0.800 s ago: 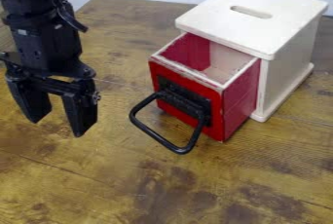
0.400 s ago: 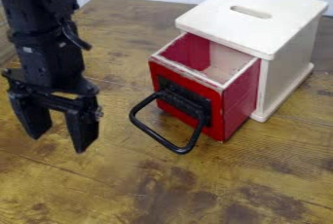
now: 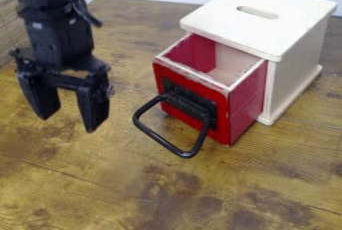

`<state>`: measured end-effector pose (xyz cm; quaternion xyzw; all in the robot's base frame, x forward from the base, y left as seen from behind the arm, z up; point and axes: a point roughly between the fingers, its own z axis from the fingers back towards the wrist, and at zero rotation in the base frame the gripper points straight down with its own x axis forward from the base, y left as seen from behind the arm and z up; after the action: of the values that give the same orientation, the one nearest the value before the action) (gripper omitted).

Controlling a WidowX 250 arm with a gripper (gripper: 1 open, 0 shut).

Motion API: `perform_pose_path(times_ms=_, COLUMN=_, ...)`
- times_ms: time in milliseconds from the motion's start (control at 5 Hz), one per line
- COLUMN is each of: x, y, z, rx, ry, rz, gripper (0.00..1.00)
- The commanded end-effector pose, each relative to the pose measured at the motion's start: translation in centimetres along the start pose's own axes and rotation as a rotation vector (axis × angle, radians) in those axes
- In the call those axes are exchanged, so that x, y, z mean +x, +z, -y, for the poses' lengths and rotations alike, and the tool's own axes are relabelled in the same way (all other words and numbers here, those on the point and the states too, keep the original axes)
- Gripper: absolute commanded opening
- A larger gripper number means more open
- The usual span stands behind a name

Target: Close the drawer

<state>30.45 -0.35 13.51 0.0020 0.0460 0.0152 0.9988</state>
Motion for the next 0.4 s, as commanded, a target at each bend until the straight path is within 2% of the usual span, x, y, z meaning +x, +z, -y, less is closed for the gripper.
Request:
perform_pose_path(times_ms=0, x=-0.17, y=1.53, z=-1.06, rx=0.023, ry=0.015, rz=0.074, gripper=1.0)
perform_pose_path(times_ms=200, x=-0.76, y=1.2, z=-0.89, rx=0.036, ry=0.009, rz=0.09, gripper=1.0)
